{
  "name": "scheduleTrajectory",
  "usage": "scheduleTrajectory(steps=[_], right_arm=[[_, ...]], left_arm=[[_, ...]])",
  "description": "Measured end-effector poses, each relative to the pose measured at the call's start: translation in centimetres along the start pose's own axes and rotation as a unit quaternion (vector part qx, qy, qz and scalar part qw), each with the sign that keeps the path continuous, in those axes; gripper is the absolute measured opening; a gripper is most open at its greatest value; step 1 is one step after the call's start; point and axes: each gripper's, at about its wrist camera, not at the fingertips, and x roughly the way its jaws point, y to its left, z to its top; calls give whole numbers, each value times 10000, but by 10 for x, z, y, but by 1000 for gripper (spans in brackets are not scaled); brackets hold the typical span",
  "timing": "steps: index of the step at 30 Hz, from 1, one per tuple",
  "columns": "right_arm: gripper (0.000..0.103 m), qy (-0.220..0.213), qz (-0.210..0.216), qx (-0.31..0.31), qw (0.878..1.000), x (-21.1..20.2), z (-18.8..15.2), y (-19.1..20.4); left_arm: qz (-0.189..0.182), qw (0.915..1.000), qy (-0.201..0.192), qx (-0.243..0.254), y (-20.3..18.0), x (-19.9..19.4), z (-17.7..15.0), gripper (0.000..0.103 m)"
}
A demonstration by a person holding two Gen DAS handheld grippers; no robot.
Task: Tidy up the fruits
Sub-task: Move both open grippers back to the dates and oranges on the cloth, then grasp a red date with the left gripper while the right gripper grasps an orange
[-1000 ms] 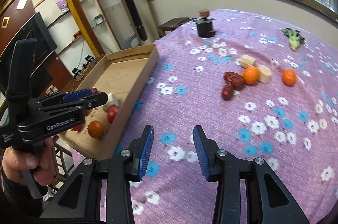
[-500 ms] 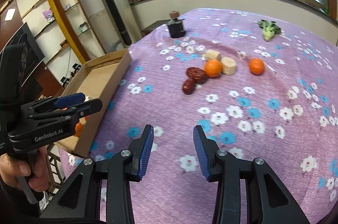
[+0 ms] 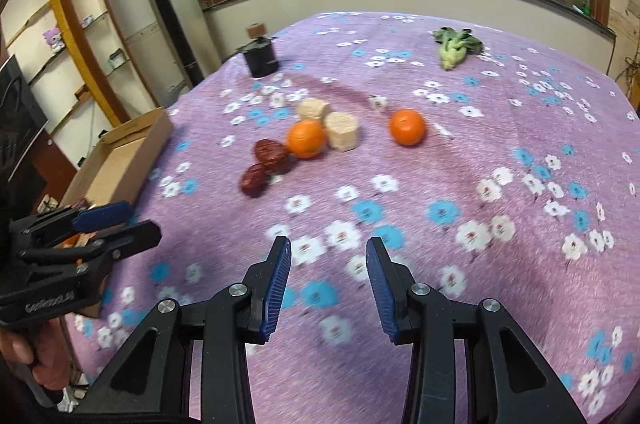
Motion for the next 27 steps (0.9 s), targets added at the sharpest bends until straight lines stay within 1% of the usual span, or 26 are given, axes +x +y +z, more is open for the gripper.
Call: scheduleTrajectory(steps=[7,12,17,21,22,23,24,25,26,27], right_arm=[[41,2,-248,107,9996,27,31,-25],[41,-14,-345,180,9992,47,51,-37],[41,24,-434,196,9989,69,64,-46],[41,25,-558,158,9983,82,72,-49],[40,31,-566,170,9982,86,74,-51],[39,29,-587,184,9981,89,75,-53],[39,-27,-617,172,9979,90,76,-53],[38,-47,-618,158,9979,91,77,-53],[34,-68,-612,153,9980,91,77,-53],[34,-82,-651,143,9977,90,77,-52]], left_arm=[[-168,9995,233,-126,-3,35,18,54],[-228,9989,339,-209,-5,56,30,54],[-205,9988,407,-178,-10,76,39,54],[-106,9996,280,16,-17,84,45,54],[-77,9997,235,83,-19,85,46,49],[-39,9997,195,143,-20,86,47,38],[22,9996,154,240,-22,86,47,33],[21,9995,141,293,-23,87,48,22],[-54,9994,138,317,-22,86,47,16],[-112,9994,144,299,-21,85,46,16]])
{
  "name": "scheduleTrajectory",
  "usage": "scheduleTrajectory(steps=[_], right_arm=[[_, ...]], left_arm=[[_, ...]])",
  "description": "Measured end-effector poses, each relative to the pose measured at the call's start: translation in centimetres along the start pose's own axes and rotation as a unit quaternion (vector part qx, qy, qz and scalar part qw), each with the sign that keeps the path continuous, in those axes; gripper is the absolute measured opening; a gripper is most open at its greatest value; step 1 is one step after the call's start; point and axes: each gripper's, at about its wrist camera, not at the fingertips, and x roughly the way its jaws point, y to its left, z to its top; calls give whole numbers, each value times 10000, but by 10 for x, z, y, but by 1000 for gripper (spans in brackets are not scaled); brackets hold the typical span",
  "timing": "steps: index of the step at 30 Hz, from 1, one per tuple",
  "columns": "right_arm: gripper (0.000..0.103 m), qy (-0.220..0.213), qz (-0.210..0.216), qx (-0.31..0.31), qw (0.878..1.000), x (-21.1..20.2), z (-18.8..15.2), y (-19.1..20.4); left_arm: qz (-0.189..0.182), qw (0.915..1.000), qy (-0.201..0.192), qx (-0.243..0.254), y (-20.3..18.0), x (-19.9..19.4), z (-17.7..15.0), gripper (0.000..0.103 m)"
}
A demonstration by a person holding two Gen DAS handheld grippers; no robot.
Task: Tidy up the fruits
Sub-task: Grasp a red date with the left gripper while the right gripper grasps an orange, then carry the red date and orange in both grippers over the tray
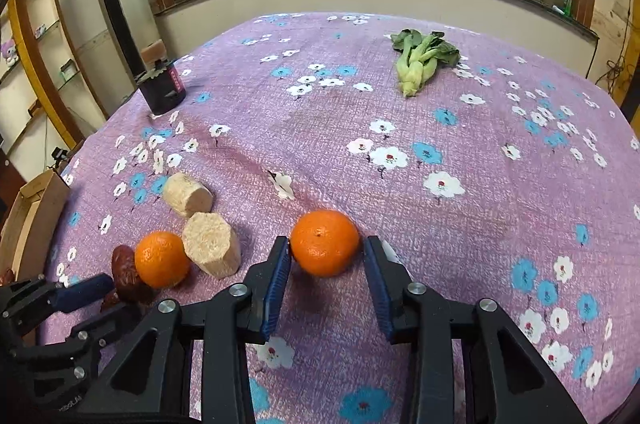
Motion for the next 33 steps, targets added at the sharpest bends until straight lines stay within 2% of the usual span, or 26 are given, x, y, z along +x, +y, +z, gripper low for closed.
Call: scheduleTrajectory(steps=[6,13,20,33], right_arm=[[33,-78,68,-74,9999,-22,-8,7],[33,-179,480,-115,9986,-66,-33,30],[33,-201,900,-214,9955,-95,-57,64],[33,-253,1278,-490,9903,-124,-76,120]], left_arm=[[-70,9999,-21,-115,5,-10,-11,16],[16,9998,-140,-153,8,-34,-28,17],[257,9989,-346,-168,17,-64,-39,17],[439,9961,-578,-495,55,-104,-65,17]])
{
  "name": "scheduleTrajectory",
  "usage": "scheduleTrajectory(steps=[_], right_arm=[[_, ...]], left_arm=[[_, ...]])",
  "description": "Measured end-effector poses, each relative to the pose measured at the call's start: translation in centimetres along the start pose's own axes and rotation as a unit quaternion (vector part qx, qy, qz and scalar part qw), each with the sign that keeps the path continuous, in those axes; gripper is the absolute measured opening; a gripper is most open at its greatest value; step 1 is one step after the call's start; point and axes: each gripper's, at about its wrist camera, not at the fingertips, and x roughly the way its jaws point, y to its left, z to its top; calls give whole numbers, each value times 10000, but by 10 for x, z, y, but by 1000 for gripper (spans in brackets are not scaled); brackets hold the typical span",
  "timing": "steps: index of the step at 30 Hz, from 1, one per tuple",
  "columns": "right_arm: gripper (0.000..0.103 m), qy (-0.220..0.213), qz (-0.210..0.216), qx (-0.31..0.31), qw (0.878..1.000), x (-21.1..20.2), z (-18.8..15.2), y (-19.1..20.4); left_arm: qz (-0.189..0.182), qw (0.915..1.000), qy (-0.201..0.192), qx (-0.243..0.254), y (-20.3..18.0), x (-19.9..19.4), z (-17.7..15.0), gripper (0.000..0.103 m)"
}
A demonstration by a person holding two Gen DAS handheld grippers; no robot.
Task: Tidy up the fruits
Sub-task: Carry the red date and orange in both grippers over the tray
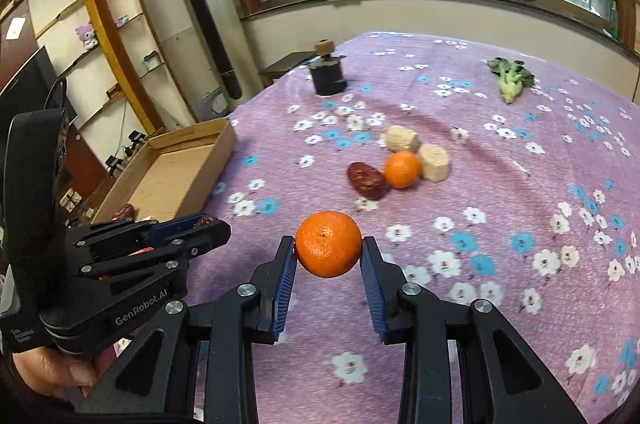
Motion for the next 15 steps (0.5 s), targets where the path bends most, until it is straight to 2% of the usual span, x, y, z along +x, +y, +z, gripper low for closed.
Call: scheduleTrajectory(steps=[15], right_arm=[[33,27,204,-349,9992,2,0,51]], left_arm=[[153,9993,-153,-295,38,-23,-10,17]])
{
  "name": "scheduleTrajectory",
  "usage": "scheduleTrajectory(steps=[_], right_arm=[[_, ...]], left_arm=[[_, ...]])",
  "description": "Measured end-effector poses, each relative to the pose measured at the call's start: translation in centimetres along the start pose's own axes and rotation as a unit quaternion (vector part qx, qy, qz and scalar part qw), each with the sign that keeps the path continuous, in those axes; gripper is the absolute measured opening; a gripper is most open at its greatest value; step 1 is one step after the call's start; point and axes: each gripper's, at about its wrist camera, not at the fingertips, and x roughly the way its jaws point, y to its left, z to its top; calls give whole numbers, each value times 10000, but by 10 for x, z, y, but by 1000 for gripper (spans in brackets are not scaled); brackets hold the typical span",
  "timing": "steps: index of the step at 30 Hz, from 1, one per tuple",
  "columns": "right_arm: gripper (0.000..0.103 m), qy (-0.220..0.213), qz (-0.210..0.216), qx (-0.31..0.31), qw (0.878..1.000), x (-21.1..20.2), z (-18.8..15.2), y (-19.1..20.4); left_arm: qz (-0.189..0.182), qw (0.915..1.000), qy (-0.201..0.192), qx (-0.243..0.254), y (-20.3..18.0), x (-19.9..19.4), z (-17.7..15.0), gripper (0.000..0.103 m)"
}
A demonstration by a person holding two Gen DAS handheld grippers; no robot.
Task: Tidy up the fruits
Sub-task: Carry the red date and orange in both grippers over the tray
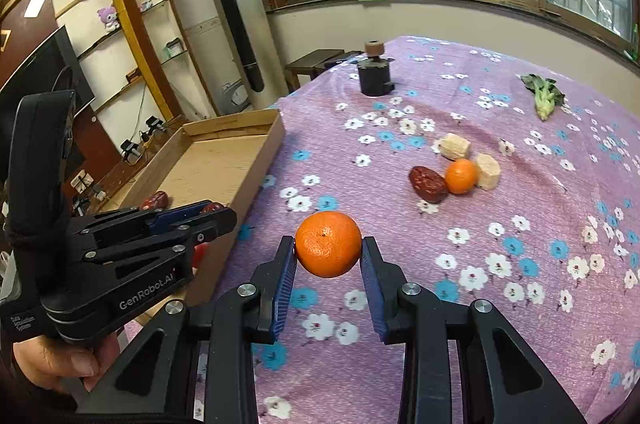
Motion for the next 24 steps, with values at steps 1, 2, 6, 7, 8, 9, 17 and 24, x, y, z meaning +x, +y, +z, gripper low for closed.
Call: scheduleTrajectory(steps=[1,2,6,7,8,9,17,24], right_arm=[[33,1,13,-14,10000,1,0,2],[33,-1,27,-29,10000,1,0,5],[33,3,86,-113,9999,2,1,15],[33,8,99,-141,9999,3,2,18],[33,10,112,-163,9998,3,2,21],[33,9,125,-176,9998,4,3,23],[33,45,233,-326,9992,12,6,42],[33,74,330,-448,9984,20,11,56]], left_arm=[[14,10000,1,-10,2,0,-1,17],[28,10000,-1,-29,5,-1,-1,17],[82,9999,-16,-87,13,-3,-1,17],[94,9999,-21,-102,15,-3,-2,17],[105,9999,-24,-111,17,-3,-2,17],[122,9998,-26,-122,19,-4,-2,17],[219,9995,-22,-236,37,-5,-4,17],[298,9990,-18,-344,54,-6,-5,17]])
